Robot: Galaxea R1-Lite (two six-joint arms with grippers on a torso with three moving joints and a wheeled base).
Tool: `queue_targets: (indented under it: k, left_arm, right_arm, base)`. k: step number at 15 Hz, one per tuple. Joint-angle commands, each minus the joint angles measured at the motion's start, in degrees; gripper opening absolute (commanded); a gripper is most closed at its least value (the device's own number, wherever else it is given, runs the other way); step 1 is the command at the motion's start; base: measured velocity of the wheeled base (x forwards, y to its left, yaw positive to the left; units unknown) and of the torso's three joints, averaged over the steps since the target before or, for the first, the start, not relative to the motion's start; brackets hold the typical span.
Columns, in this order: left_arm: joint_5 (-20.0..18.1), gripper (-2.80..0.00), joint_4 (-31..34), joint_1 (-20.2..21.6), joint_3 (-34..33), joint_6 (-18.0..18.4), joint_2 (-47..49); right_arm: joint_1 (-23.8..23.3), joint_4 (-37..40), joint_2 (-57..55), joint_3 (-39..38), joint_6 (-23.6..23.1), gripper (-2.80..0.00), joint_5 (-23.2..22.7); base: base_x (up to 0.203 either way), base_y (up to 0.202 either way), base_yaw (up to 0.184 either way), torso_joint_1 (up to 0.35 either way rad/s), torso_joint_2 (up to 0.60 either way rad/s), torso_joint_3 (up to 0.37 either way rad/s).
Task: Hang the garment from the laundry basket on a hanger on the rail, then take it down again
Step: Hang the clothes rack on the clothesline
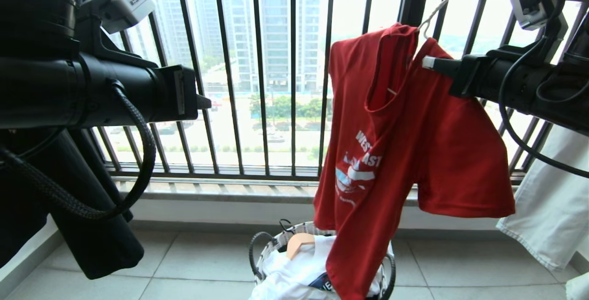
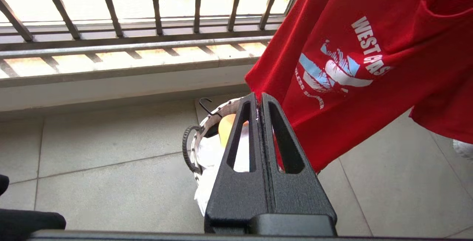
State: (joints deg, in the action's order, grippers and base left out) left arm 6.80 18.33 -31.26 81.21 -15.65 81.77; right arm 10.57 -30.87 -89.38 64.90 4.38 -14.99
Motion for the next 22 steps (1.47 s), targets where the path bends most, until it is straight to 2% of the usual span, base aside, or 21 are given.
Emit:
queue_targets:
  k: [1,16,20,22]
  left_arm:
    - [0.05,-2.80,0.04,0.06,-0.44,-0.14,0.67]
    - [-0.03,-2.80,-0.05,2.22,-0.03,-0.96,0.67]
    - [-0.12,-2.80,0.04,3.31,0.53,-1.05,-0.21]
    - [-0.12,-2.80,0.04,3.40,0.61,-0.96,-0.21]
  right_arm:
    - [-1.73,-0.24,0.48,0.23,0.02,-2.80,-0.12]
    - [-3.69,-0.24,1.82,-1.25,-0.06,-2.80,-0.30]
    - [-6.18,-0.24,6.63,-4.51,-0.57,-2.80,-0.38]
    - [-6.74,-0.24,11.31,-9.20,-1.10,-2.80,-0.61]
  base:
    - [0.000,0.000,0.000,0.000,0.00,0.000]
    - [0.000,0.000,0.000,0.000,0.00,0.000]
    - [0.000,0.000,0.000,0.003,-0.03,-0.031]
    - [0.000,0.000,0.000,0.034,-0.16,-0.276]
